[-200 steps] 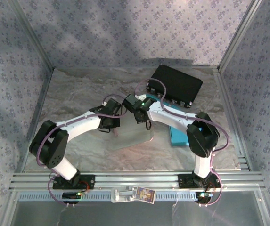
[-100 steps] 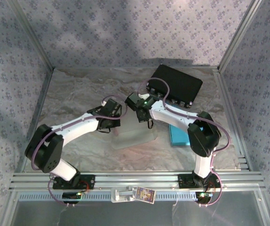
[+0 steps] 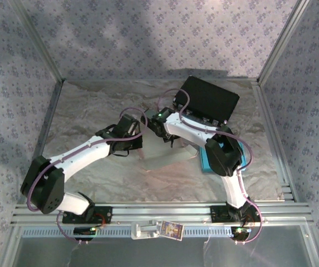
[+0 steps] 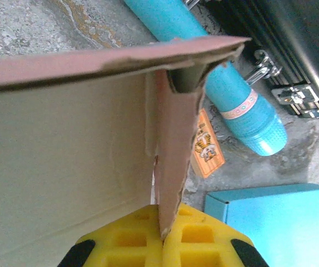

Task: Fold the paper box

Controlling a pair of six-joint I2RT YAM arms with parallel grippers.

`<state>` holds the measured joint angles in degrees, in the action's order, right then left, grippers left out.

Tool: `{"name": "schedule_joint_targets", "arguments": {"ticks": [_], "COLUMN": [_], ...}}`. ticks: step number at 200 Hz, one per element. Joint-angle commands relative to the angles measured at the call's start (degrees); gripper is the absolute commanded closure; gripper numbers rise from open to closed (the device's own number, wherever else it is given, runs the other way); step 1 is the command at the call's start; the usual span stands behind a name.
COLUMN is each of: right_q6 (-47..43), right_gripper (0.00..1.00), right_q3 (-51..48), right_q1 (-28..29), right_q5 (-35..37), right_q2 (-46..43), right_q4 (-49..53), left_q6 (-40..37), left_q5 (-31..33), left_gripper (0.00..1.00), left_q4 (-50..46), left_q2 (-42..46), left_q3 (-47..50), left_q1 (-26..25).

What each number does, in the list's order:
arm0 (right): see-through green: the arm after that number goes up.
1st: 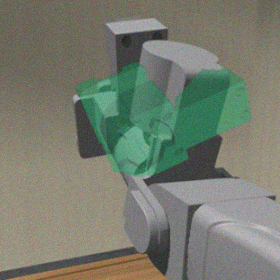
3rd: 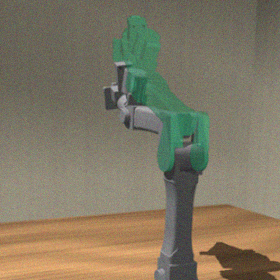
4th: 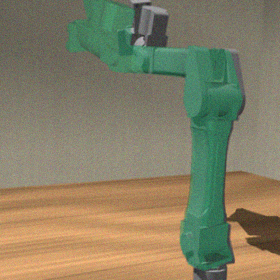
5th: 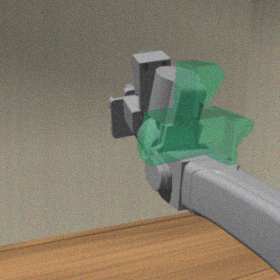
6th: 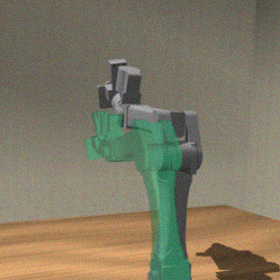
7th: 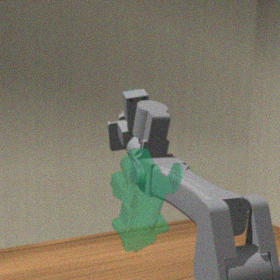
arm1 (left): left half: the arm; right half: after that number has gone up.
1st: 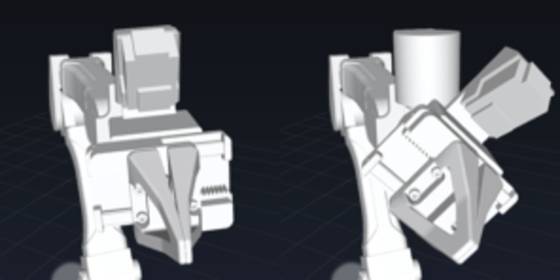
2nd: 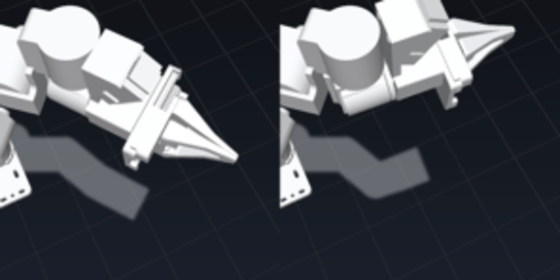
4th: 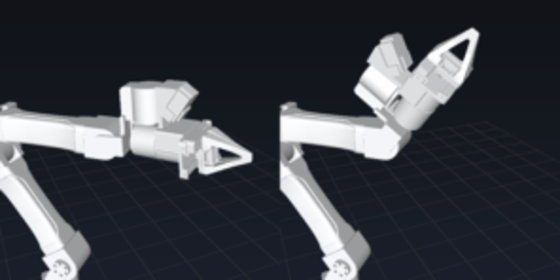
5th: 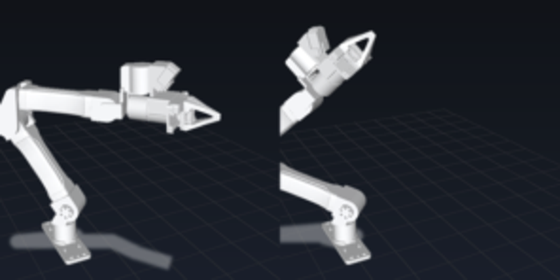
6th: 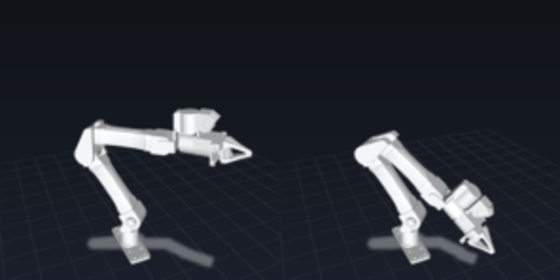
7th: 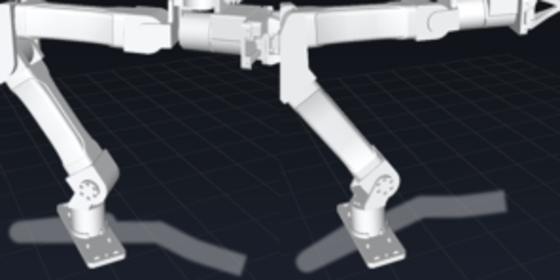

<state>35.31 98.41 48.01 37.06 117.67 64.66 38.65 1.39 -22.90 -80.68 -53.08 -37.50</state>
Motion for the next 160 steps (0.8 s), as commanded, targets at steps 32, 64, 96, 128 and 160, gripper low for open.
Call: {"name": "schedule_joint_targets", "arguments": {"ticks": [32,64,96,128,160], "right_q6": [1.3,-0.9,-2.8,-3.1,-3.8], "right_gripper": [1.0,1.0,0.74,0.61,0.56], "right_q3": [-0.9,-7.3,-9.4,-12.1,-14.0], "right_q1": [0.1,-3.6,-5.9,-7.6,-8.1], "right_q5": [-2.7,-14.0,-17.6,-19.6,-21.2], "right_q2": [-1.3,-9.0,-11.4,-12.4,-12.9], "right_q4": [0.5,-9.9,-12.3,-13.3,-14.6], "left_q6": [-0.9,-3.0,-4.8,-4.9,-5.0], "left_q5": [-1.0,-0.3,-0.3,-0.4,-0.6], "left_gripper": [1.0,1.0,1.0,1.0,1.0], "left_q4": [2.2,3.0,3.0,3.0,2.9], "left_q2": [0.4,1.5,1.2,0.5,0.0], "left_q3": [0.1,2.0,3.3,3.6,3.2], "left_q1": [0.1,0.1,0.5,0.8,0.8]}}
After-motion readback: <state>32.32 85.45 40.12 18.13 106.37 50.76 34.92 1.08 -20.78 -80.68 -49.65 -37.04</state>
